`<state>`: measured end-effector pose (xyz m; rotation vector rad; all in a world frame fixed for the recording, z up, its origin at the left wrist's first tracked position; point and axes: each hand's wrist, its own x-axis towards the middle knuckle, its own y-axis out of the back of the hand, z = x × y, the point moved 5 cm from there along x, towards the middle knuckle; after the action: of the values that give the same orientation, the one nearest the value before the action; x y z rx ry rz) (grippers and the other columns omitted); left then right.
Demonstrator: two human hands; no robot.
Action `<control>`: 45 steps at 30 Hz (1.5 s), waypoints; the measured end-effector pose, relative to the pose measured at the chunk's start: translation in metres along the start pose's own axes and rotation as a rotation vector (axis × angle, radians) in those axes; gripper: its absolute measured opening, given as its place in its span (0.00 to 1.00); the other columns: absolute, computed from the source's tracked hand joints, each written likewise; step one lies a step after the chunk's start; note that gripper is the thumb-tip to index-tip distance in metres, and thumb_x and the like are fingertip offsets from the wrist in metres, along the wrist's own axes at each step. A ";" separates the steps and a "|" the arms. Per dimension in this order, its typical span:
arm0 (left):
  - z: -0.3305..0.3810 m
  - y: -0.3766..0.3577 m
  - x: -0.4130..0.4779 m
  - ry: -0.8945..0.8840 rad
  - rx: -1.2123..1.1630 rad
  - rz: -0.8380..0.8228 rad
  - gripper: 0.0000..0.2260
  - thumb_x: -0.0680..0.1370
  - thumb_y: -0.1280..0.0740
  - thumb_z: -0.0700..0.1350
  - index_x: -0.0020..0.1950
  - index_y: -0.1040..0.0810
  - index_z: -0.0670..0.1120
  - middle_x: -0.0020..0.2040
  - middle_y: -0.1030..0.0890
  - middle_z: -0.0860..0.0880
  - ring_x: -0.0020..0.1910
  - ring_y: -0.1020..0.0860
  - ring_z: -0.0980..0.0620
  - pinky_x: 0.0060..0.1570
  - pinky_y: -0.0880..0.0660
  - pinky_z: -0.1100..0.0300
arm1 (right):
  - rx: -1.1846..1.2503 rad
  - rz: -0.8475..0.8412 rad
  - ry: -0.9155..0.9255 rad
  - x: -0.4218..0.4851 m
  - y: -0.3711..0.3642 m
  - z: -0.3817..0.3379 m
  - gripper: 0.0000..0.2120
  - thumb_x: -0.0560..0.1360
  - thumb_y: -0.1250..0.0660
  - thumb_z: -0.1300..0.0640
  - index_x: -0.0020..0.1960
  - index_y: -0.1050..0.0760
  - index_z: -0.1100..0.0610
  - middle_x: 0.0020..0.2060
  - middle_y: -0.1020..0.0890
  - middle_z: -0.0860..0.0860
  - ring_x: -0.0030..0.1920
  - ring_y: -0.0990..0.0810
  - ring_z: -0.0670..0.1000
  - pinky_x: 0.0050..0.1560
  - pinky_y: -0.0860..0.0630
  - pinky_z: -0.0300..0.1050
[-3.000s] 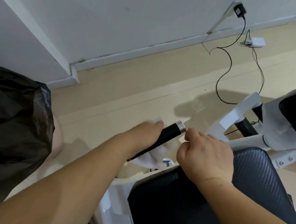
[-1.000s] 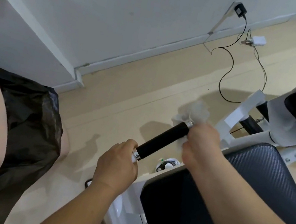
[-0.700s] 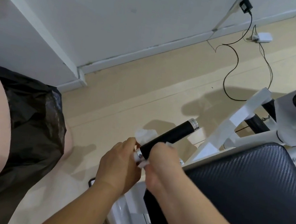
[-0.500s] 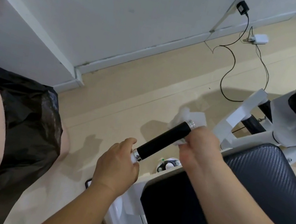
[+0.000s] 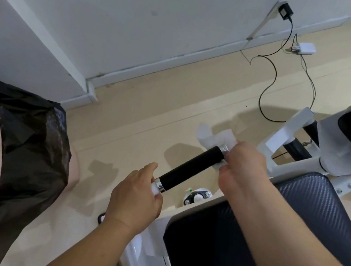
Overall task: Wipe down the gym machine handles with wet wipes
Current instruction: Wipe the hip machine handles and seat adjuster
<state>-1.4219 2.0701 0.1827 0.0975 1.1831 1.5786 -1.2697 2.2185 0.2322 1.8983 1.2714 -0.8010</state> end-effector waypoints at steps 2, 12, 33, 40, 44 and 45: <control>0.000 0.000 0.000 0.001 0.004 0.011 0.29 0.77 0.34 0.48 0.77 0.36 0.55 0.52 0.26 0.60 0.56 0.26 0.53 0.55 0.27 0.57 | 0.086 -0.024 -0.027 -0.012 -0.013 0.020 0.05 0.80 0.35 0.64 0.47 0.25 0.55 0.38 0.23 0.51 0.33 0.24 0.50 0.32 0.27 0.39; -0.003 0.000 -0.002 0.014 -0.028 0.029 0.29 0.76 0.33 0.48 0.77 0.36 0.55 0.53 0.24 0.60 0.53 0.27 0.55 0.54 0.27 0.56 | 0.090 -0.139 -0.161 -0.039 -0.010 0.035 0.14 0.80 0.44 0.72 0.54 0.22 0.62 0.44 0.18 0.58 0.40 0.20 0.55 0.50 0.22 0.50; -0.005 -0.002 0.001 -0.032 0.017 0.007 0.28 0.73 0.42 0.60 0.73 0.36 0.56 0.57 0.23 0.62 0.55 0.22 0.56 0.54 0.24 0.58 | -1.544 -0.520 1.551 -0.078 -0.010 0.080 0.29 0.71 0.48 0.61 0.67 0.22 0.67 0.64 0.18 0.63 0.68 0.21 0.61 0.69 0.27 0.61; -0.007 -0.002 0.001 0.019 -0.032 -0.025 0.31 0.76 0.32 0.49 0.78 0.38 0.58 0.53 0.26 0.62 0.52 0.27 0.55 0.52 0.27 0.57 | -1.680 -0.125 1.518 -0.034 -0.006 0.017 0.35 0.68 0.56 0.64 0.68 0.25 0.72 0.64 0.20 0.68 0.68 0.23 0.67 0.72 0.34 0.67; -0.007 -0.004 0.003 -0.010 0.013 -0.018 0.30 0.78 0.34 0.51 0.78 0.40 0.56 0.63 0.26 0.61 0.62 0.27 0.57 0.60 0.28 0.61 | -1.594 -0.298 1.378 -0.076 -0.020 0.083 0.29 0.73 0.50 0.60 0.68 0.22 0.66 0.67 0.20 0.62 0.71 0.24 0.61 0.71 0.28 0.61; -0.008 -0.006 0.006 -0.026 0.046 -0.028 0.29 0.79 0.36 0.52 0.79 0.41 0.55 0.69 0.28 0.59 0.67 0.28 0.57 0.65 0.30 0.61 | -1.521 -0.340 1.345 -0.087 -0.024 0.088 0.28 0.74 0.47 0.61 0.69 0.22 0.64 0.68 0.20 0.59 0.72 0.25 0.58 0.73 0.29 0.58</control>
<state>-1.4248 2.0684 0.1713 0.1304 1.1962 1.5213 -1.3302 2.1091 0.2477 0.6781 1.9655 1.3423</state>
